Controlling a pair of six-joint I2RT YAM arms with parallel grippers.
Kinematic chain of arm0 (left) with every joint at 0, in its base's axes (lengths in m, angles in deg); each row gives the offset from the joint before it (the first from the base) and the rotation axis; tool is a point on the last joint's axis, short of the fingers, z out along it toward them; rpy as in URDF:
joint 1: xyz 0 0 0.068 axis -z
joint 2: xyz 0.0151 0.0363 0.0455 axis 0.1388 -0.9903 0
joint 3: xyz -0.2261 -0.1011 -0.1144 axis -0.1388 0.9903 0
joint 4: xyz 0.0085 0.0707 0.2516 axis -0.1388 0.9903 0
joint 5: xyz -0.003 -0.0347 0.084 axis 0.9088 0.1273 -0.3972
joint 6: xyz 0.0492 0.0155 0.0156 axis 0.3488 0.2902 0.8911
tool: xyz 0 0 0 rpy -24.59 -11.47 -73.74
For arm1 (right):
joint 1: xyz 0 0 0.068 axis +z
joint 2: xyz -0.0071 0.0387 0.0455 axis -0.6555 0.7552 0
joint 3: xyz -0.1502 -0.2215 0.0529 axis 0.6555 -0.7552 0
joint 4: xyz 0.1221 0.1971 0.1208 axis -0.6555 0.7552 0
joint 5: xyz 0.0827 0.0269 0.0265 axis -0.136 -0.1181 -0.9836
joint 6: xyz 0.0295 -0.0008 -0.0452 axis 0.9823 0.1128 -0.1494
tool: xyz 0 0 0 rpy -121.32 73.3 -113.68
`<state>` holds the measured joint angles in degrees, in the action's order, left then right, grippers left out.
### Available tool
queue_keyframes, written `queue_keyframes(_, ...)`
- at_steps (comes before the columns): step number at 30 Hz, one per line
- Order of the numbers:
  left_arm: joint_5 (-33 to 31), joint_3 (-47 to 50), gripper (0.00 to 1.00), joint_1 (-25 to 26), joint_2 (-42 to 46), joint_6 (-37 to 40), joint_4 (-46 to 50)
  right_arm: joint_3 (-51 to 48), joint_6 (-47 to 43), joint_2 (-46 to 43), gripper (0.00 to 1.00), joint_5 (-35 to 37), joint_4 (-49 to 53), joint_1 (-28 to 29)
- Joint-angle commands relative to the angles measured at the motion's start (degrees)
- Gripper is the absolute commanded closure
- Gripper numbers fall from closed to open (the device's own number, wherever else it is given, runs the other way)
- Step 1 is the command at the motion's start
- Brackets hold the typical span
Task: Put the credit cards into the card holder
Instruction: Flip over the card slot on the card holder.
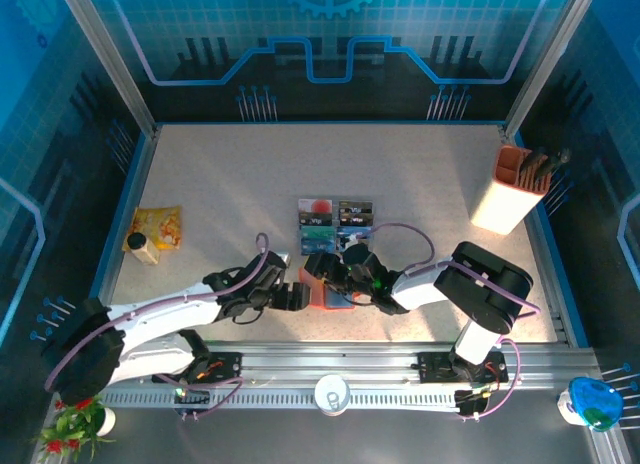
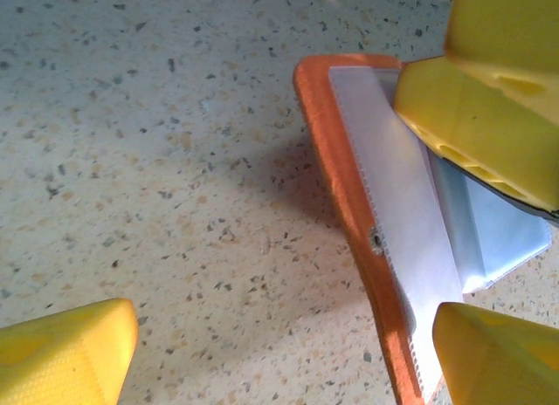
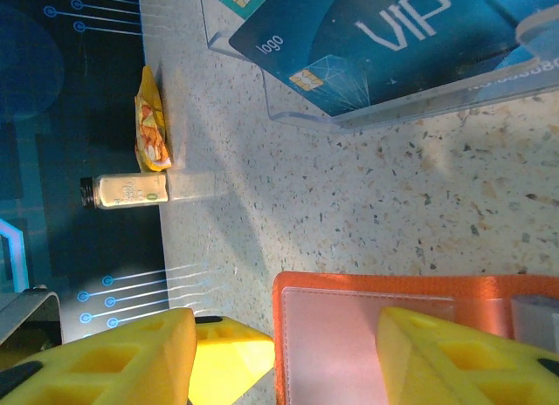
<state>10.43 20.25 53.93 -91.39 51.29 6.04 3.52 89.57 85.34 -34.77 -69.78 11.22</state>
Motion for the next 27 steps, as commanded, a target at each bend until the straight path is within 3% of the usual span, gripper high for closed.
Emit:
queue_keyframes(1,-1.8,-1.7,0.11,0.4,-1.4,1.4,-1.7,0.3,0.5,0.1,0.43,1.0,-0.5,0.8)
queue_keyframes(7,-3.9,-1.0,0.12,0.4,-1.8,0.8,-0.2,1.7,-3.1,-2.1,0.42,-0.4,3.2,-0.5)
queue_keyframes(16,-5.5,-0.4,0.15,0.4,-3.5,0.4,0.6,10.3,-20.5,-6.4,0.41,-0.9,25.5,-4.7)
queue_keyframes(27,-5.9,-0.6,0.15,0.4,-4.2,0.8,0.4,19.9,-29.7,0.1,0.41,-4.7,34.4,-6.7)
